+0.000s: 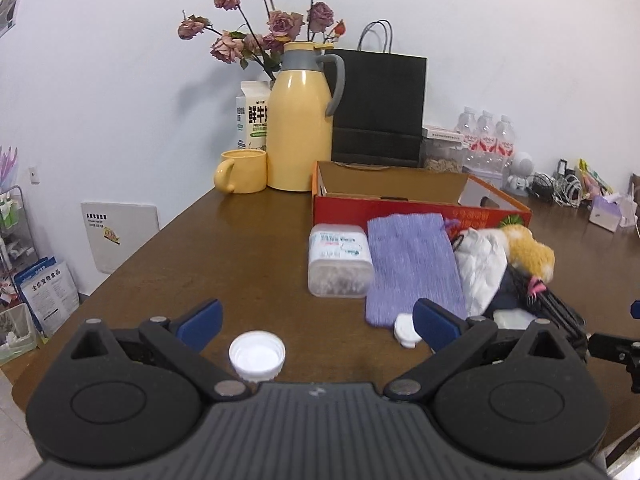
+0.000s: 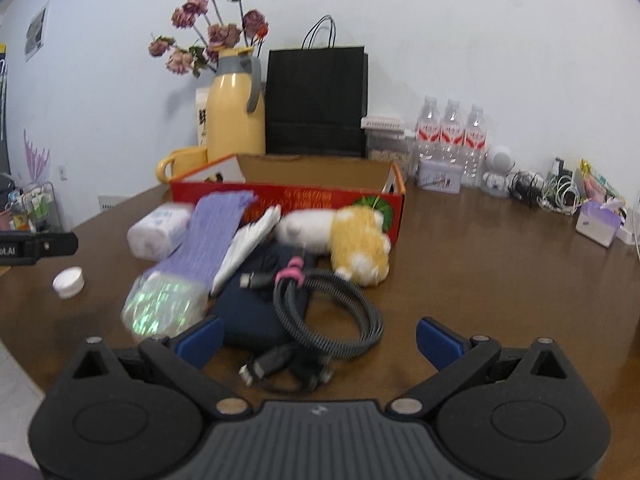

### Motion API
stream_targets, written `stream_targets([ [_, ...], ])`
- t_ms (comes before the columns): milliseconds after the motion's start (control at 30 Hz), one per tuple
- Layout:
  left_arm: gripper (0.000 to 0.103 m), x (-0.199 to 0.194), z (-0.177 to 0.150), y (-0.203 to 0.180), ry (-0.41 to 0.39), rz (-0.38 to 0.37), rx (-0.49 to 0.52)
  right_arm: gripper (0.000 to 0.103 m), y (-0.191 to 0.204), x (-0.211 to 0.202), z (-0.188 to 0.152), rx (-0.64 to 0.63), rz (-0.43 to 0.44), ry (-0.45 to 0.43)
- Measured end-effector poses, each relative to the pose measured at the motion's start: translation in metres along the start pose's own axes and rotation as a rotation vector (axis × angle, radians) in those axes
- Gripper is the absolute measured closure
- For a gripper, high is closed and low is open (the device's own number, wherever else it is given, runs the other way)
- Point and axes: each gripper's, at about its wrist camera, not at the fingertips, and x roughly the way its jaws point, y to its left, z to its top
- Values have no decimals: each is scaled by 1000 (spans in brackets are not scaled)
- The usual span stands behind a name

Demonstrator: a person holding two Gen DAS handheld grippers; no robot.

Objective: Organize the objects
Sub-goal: 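Move both tools back toward the remaining items on the table, then grasp the black cable with the right gripper while the left grasps a white cap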

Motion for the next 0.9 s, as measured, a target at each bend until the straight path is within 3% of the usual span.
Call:
stream_targets([
  [433, 0, 14, -12, 4, 57, 6, -15, 2, 10, 15, -15, 25, 5, 66],
  [600, 0, 18, -15, 9, 71, 12, -28, 15, 16, 28, -16, 18, 8, 81],
  [767, 0, 20, -16, 17, 76, 28, -41, 43, 18, 37, -17, 30, -4, 85],
  [900, 0, 23, -18, 22, 87, 40, -55, 49, 16, 33, -19, 40, 6, 76],
])
